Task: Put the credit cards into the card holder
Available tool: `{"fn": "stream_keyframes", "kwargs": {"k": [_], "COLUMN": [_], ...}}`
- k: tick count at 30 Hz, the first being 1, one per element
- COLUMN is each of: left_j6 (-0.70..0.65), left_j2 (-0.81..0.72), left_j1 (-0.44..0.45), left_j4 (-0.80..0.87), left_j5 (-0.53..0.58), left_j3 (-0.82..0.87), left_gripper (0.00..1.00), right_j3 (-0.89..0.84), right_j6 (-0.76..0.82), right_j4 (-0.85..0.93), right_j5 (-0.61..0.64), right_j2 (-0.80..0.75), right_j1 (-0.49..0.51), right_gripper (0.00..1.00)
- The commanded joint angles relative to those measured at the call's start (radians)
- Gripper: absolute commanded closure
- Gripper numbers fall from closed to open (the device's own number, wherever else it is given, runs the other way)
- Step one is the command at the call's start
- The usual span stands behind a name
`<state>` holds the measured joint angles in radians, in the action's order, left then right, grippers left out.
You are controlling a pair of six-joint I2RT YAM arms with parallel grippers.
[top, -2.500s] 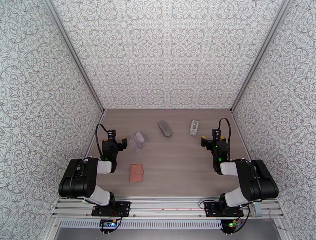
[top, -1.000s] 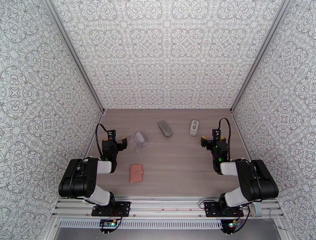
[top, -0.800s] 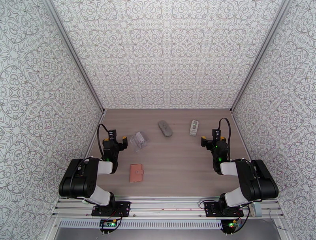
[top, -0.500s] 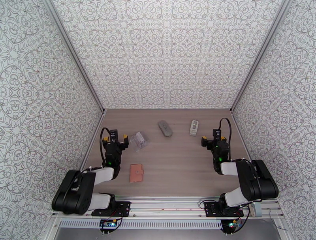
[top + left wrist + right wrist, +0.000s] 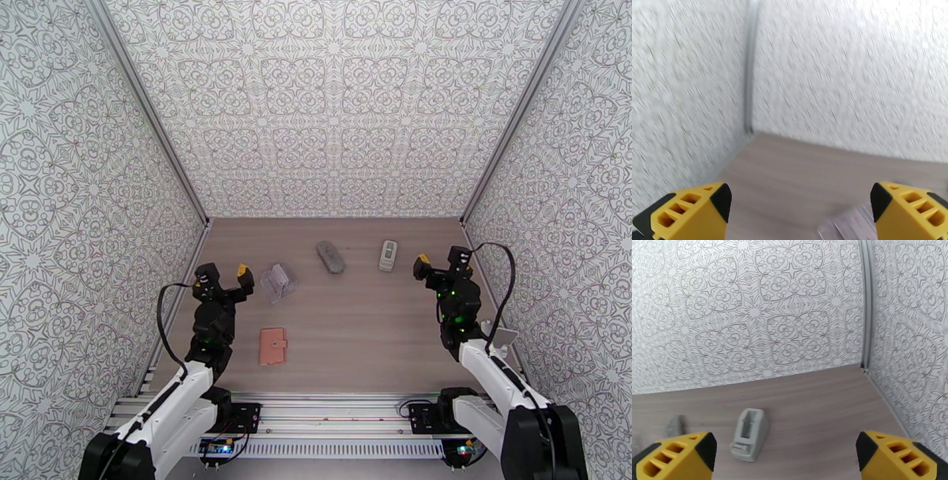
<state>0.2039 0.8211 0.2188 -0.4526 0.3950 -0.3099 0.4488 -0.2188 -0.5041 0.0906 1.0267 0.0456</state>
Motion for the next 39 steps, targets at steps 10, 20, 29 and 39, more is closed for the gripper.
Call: {"fn": "stream_keyframes", "kwargs": {"k": [10,20,29,39], "left_j6": [0.255,0.194,0.201,0.209], "left_j2": [-0.192,-0.201,-0.278,-0.279], "left_j1": [-0.040,-0.042,-0.033,-0.061], "left_j4": [1.030,1.312,1.246,1.221], "left_j5": [-0.363,-0.551,-0.578,-0.577], "left_j3": [-0.511,-0.558,-0.485,-0.463], "left_gripper": [0.01,0.05,0.05,0.06], "right_j3": [0.065,0.208,0.448,0.677], "right_j6": [-0.266,-0.411,-0.384,-0.378], "right_j4": [0.216,0.340,0.513,0.567], "right_j5": [-0.390,-0.560,-0.451,-0.455], "right_j2": [0.004,0.074,0.303,0.623], "right_j1": [-0.004,0.060,0.354,0.552], "right_gripper": [0.06,0.19,0.21,0.27]}}
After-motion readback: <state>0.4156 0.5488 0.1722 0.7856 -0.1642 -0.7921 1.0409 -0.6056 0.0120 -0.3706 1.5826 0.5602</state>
